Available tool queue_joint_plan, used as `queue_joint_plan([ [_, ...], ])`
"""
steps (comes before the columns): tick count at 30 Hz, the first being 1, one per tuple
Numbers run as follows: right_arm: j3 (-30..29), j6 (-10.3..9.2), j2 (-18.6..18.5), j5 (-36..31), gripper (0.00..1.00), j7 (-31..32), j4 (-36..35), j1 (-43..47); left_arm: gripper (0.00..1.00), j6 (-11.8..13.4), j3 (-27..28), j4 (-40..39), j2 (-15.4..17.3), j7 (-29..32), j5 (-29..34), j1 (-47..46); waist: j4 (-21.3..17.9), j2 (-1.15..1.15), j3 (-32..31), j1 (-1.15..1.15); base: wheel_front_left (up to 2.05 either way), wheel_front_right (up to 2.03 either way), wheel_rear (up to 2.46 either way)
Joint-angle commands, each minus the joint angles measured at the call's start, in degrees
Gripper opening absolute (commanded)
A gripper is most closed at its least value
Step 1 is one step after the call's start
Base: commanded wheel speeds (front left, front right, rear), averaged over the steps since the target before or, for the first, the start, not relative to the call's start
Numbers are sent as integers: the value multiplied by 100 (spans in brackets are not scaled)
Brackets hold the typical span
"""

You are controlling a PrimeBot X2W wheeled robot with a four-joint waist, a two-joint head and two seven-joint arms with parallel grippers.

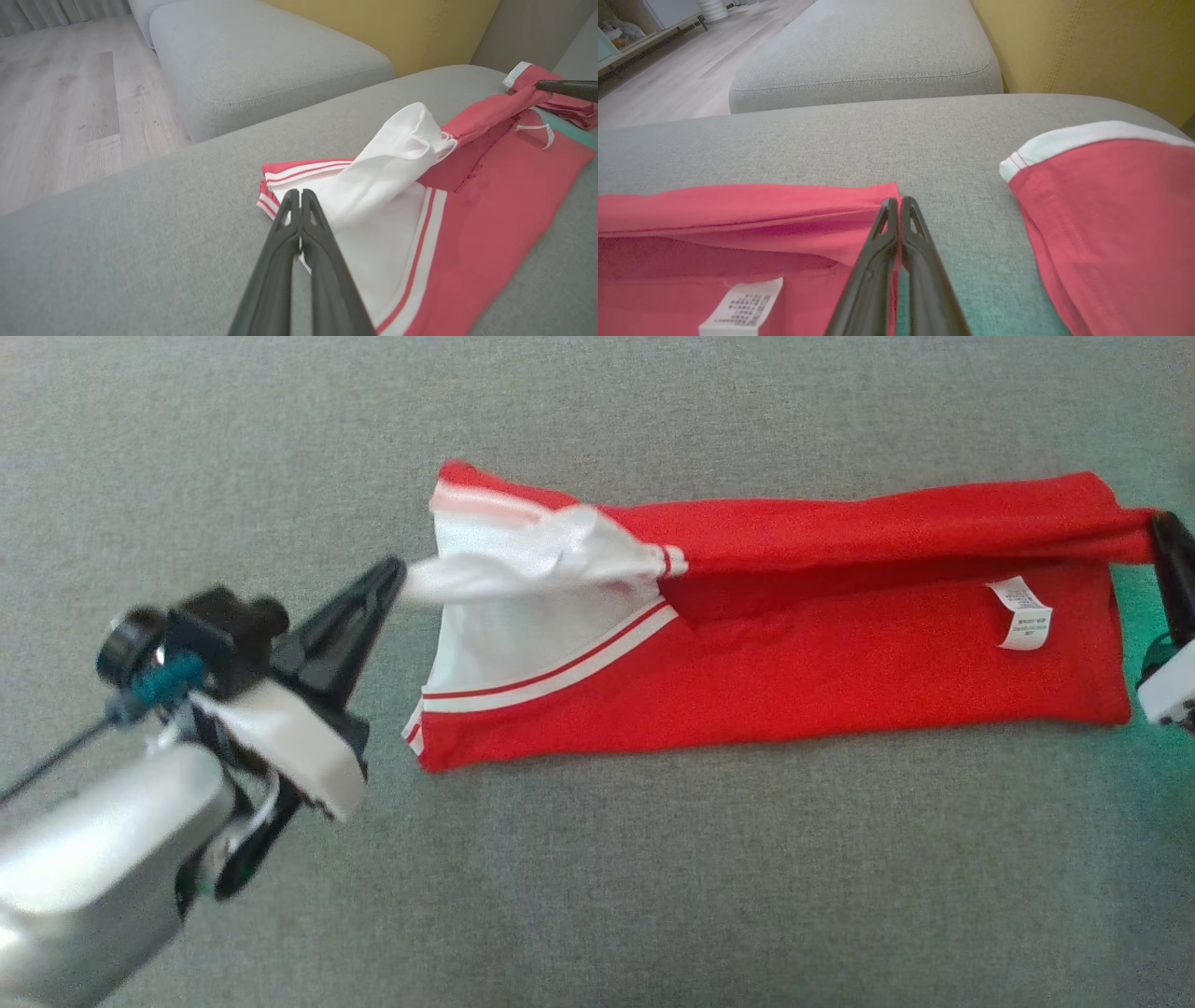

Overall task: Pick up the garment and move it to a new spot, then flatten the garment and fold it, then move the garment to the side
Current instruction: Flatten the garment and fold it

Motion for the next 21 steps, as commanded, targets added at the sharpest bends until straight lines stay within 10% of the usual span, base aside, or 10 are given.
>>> queue_joint_plan([
  [1, -95, -5, -131, -114, 0, -92, -161, 199, 0, 131, 239, -145, 290, -112, 3, 2, -9, 0, 16, 0, 0, 0, 0],
  [4, -318, -5, -10, -283, 18, -93, -261, 410, 0, 318, 198, -238, 267, -262, -11, 263, -16, 0, 38, 0, 0, 0, 0],
  [7, -530, -5, 96, -431, 100, -63, -326, 602, 0, 471, 202, -232, 194, -420, -35, 441, 0, 0, 57, 0, 0, 0, 0],
  [8, -613, -5, 126, -477, 100, -67, -348, 666, 0, 524, 208, -198, 161, -477, -20, 478, 10, 0, 55, 0, 0, 0, 0],
  [9, -711, -5, 160, -509, 100, -78, -367, 737, 24, 591, 220, -153, 118, -533, -3, 514, 20, 0, 46, 0, 0, 0, 0],
  [10, -812, -5, 200, -526, 100, -96, -406, 820, 75, 646, 222, -106, 72, -578, 16, 551, 29, 0, 31, 0, 0, 0, 0],
  [11, -923, -5, 235, -545, 100, -118, -454, 914, 100, 706, 228, -60, 27, -632, 51, 586, 36, 0, 8, 0, 0, 0, 0],
  [21, -2166, -5, 991, -845, 100, -15, -1356, 1971, 100, 2005, 1460, -66, -963, -945, 1088, 1546, 36, 0, -266, 0, 0, 0, 0],
])
